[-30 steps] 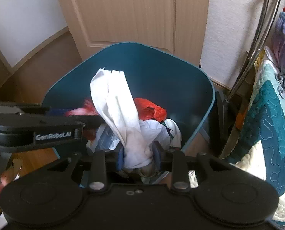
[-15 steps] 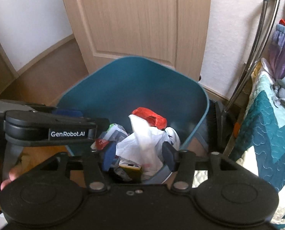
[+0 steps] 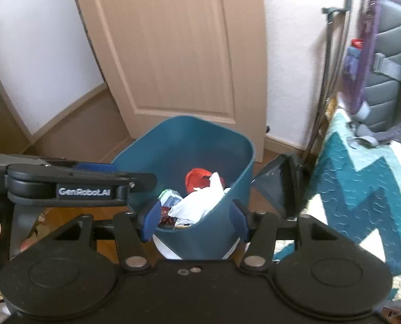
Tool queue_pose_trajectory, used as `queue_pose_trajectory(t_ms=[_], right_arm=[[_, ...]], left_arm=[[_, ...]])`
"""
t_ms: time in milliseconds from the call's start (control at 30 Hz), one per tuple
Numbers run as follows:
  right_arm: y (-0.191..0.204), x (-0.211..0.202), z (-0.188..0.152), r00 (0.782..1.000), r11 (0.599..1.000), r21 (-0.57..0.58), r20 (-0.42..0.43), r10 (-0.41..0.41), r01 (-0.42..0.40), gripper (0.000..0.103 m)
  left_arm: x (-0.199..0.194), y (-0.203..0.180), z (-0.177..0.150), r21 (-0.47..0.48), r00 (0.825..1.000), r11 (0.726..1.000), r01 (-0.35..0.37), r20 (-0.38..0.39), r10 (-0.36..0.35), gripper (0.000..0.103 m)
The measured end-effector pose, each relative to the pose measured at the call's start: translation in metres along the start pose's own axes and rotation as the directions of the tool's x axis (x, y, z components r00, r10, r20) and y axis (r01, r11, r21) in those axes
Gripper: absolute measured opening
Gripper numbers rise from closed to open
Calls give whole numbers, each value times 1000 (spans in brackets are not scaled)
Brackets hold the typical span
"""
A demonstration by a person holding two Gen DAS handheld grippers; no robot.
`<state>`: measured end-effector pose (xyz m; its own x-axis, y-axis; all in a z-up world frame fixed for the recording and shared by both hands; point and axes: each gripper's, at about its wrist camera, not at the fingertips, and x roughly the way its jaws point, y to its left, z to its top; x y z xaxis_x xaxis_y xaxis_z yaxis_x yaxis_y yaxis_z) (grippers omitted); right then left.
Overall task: Collect trash
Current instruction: 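Move both tools back down toward the red mesh sleeve and last tissue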
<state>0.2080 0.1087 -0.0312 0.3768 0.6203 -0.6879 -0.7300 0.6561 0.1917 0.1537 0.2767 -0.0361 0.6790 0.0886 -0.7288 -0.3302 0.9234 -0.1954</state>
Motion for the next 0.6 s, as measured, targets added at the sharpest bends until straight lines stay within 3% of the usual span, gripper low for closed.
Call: queue_pose_trajectory(t_ms=[333,600], right_arm=[[-23,-88,-27,996,1000,26,87,7,-9,56],[-53,-139,-59,992,998,62,122,-18,10,56]], left_arm=[[-52,-69,-19,87,995,992,92,33,-95,82],[-64,-126,-38,145,986,976,161,23,-166,83]])
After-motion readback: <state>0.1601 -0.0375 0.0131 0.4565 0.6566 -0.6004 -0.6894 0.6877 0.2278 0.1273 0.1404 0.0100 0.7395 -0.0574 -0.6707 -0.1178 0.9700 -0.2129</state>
